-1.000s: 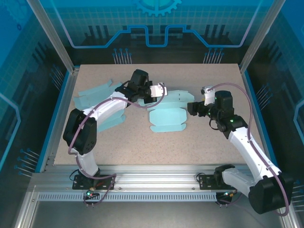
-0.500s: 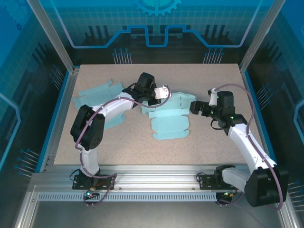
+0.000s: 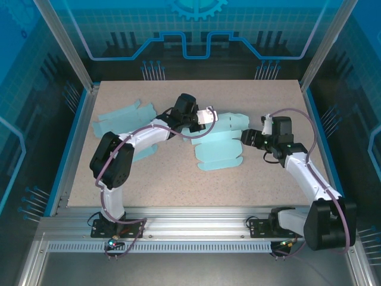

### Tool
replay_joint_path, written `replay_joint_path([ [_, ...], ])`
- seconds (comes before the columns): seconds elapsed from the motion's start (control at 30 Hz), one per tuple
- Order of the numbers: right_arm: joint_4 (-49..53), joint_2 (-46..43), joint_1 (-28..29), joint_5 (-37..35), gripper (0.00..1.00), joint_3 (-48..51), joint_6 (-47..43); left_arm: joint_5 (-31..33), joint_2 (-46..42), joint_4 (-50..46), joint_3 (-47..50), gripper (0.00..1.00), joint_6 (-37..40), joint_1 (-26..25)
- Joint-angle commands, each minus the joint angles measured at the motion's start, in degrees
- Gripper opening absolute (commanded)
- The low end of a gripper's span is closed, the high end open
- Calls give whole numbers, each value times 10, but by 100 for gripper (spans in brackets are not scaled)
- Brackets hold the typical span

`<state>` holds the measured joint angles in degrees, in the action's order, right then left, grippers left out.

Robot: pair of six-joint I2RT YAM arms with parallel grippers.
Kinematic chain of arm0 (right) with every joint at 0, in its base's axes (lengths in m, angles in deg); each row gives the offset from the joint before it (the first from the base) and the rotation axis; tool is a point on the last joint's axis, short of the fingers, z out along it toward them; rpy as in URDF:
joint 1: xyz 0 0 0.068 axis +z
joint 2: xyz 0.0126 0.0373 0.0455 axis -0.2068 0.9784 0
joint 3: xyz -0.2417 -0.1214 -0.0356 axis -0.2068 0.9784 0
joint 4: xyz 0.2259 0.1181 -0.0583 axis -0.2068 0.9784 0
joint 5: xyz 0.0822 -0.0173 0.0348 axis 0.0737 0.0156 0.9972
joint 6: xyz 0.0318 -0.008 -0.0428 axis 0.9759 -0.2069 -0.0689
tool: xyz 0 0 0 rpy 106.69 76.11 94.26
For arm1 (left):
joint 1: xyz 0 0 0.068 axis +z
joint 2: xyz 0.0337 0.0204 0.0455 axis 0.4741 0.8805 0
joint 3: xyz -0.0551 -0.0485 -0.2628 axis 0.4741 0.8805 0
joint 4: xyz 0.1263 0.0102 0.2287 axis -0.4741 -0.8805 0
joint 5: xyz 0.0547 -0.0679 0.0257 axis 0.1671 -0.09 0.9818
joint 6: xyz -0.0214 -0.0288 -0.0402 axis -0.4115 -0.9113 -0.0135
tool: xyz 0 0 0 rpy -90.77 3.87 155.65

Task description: Fold the paper box

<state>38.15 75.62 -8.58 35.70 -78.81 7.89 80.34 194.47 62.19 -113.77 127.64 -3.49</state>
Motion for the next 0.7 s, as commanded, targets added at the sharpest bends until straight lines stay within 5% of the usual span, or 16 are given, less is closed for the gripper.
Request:
replay_joint_path([
  [0.0,-25,26,-15,6,73,-17,-1,-6,25,-10,-19,0,-3,-5],
  [0.23,-42,86,-43,55,64,-50,35,14,51,-7,-27,0,18,-12],
  [0.47,-6,76,-44,39,62,-61,61,141,66,192,47,0,78,-47],
  [0.67,52,57,-36,40,61,-116,82,174,63,297,85,0,103,-61],
])
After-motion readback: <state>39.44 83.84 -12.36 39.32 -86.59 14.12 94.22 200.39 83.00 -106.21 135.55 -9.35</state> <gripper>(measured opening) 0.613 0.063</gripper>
